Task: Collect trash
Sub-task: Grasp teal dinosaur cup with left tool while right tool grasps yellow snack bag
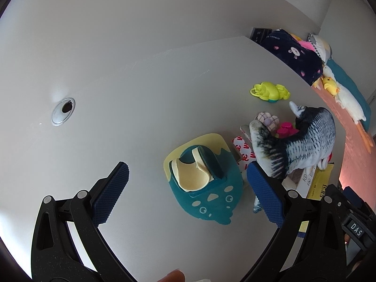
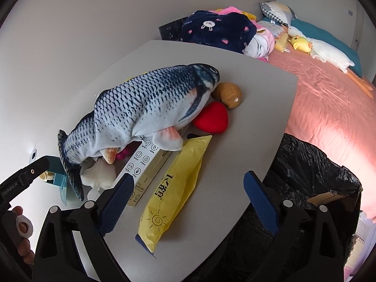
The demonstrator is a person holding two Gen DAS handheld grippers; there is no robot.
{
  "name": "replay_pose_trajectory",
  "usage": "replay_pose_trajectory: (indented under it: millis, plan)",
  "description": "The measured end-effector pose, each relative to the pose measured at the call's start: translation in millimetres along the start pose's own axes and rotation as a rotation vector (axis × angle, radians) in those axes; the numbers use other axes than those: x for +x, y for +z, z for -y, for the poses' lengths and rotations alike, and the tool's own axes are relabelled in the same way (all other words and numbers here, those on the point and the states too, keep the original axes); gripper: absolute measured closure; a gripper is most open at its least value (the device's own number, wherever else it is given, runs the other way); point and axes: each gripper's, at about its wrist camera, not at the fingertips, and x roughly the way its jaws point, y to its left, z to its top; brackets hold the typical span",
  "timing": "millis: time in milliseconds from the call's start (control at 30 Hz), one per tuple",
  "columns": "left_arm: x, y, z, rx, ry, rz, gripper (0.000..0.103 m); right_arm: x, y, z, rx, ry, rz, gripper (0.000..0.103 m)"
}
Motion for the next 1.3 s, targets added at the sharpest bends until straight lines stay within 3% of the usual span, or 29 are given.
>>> replay_pose_trajectory:
  millis: [100,333,667,800,833,933,1300]
  plan:
    - [8.3,-0.2,-5.2,-0.030,0.001,-0.014,0.006,7.4,2.4,-2.1,-0.002,0.002,-0.016,0.014]
    - [26.2,-2.1,-18.4,-0.115,-0.049,-0.059,0.032,24.3,1.8,-8.6,-0.014,0.009,-0.052,0.024]
    - [37.5,-3.5,-19.8,-0.165,-0.079,-0.087,0.053,38.3,-2.1,-14.5,-0.043,-0.013,-0.082,0.042]
    - [40.6,-2.5,-19.8,-0.159,-0.051,-0.092,0.062,37.9,-2.0,-17.6,-0.068,-0.025,-0.074,0.059]
    - [41.7,-3.0,-20.7,-0.161,-0.049,-0.091,0.062,37.8,-2.0,-17.3,-0.068,-0.023,-0.072,0.066]
    - [41.8,-2.7,-20.9,-0.152,-0.051,-0.086,0.062,36.4,-3.8,-13.9,-0.055,-0.010,-0.070,0.072]
    - [38.9,-5.8,-22.3,-0.123,-0.066,-0.053,0.065,30.2,0.8,3.9,0.013,0.038,-0.050,0.083]
